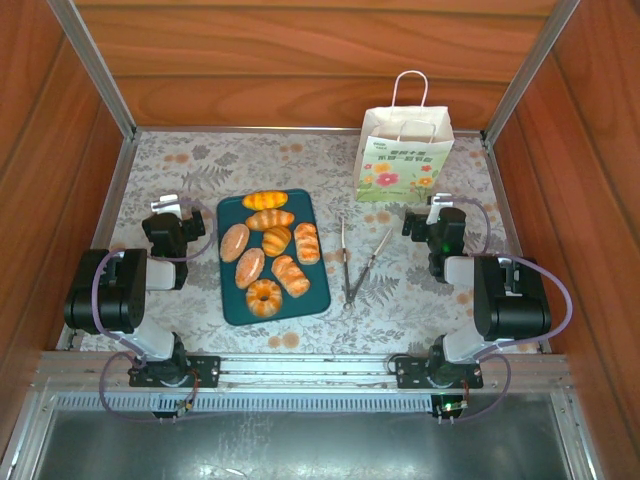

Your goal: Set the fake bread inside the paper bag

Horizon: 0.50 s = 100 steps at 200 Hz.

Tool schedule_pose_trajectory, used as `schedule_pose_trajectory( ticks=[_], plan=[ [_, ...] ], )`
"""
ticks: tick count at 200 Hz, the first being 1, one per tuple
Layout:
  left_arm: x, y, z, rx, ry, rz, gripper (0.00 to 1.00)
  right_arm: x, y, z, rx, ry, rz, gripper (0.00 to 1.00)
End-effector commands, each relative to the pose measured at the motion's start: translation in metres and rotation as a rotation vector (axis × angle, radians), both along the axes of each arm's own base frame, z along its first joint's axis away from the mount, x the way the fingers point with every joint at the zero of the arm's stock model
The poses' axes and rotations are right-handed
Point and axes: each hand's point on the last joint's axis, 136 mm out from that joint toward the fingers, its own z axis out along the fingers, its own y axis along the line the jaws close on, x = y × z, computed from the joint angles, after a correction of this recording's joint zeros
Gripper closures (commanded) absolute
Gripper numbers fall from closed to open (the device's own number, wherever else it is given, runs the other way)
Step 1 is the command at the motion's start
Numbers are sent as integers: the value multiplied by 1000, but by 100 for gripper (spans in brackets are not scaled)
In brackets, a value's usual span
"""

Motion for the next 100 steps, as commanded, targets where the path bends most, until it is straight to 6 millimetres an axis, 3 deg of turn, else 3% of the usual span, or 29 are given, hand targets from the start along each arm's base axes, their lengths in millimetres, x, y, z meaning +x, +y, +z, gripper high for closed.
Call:
schedule_pose_trajectory(
  ticks=[1,62,100],
  plan=[
    [1,5,9,-13,-25,24,0,3,-5,19,6,-46,-26,0],
    [-7,10,35,-3,-72,56,0,-5,-17,48,8,-36,-103,0],
    [-12,13,69,-18,-104,80,0,-15,-38,65,167,94,-336,0]
  ],
)
